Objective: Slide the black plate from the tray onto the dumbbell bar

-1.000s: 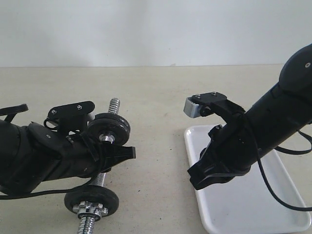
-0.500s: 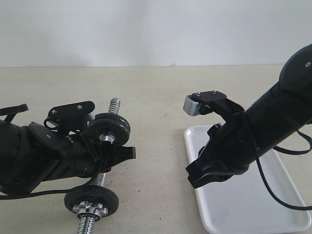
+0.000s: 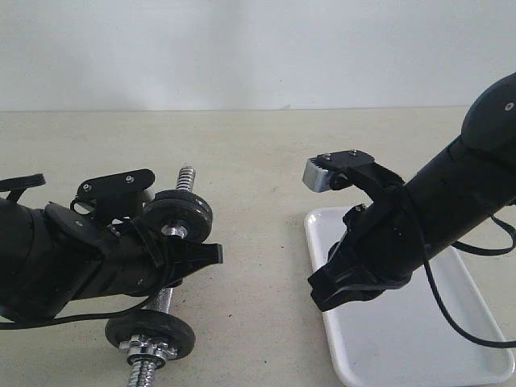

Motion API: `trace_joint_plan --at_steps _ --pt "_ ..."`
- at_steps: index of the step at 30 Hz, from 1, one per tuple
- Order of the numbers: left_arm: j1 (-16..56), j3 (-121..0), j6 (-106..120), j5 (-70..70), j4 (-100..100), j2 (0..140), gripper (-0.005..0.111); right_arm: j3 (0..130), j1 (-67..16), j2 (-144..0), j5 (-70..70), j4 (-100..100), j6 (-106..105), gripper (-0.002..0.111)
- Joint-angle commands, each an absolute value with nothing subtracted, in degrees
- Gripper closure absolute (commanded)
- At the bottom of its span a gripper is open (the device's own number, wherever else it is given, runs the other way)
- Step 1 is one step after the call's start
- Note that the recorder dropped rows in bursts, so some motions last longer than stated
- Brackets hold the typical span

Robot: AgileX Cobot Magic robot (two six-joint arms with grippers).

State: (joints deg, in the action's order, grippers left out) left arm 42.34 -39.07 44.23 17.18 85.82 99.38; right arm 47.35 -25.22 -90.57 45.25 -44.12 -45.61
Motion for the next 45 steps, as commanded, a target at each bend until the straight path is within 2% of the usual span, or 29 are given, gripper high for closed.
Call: trace_joint_plan --at_steps 1,4,6,11,14,45 --pt "42.30 -41.37 44.34 23.92 83.43 96.39 0.102 47.11 -25.14 -89.84 45.05 -44.31 -45.95 0.109" --pt "42.30 -41.37 44.34 23.91 83.43 96.39 0.101 47.11 -25.14 -89.84 45.16 -44.31 -45.95 0.109" --pt "42.30 -41.37 44.34 23.91 83.43 96.39 0.096 47.11 -25.14 -89.84 45.27 -44.31 -46.19 0.109" --pt "42.30 -41.37 44.34 23.91 83.43 96.39 0.064 47.11 -25.14 -89.84 45.26 -44.31 -46.44 0.109" --pt "42.30 -41.37 44.34 24.01 83.43 96.39 0.055 47.11 -25.14 -89.84 45.26 -44.31 -46.56 0.109" --pt "42.30 -41.37 46.37 20.45 83.42 95.62 0.055 47.11 -25.14 -89.84 45.26 -44.31 -46.82 0.109"
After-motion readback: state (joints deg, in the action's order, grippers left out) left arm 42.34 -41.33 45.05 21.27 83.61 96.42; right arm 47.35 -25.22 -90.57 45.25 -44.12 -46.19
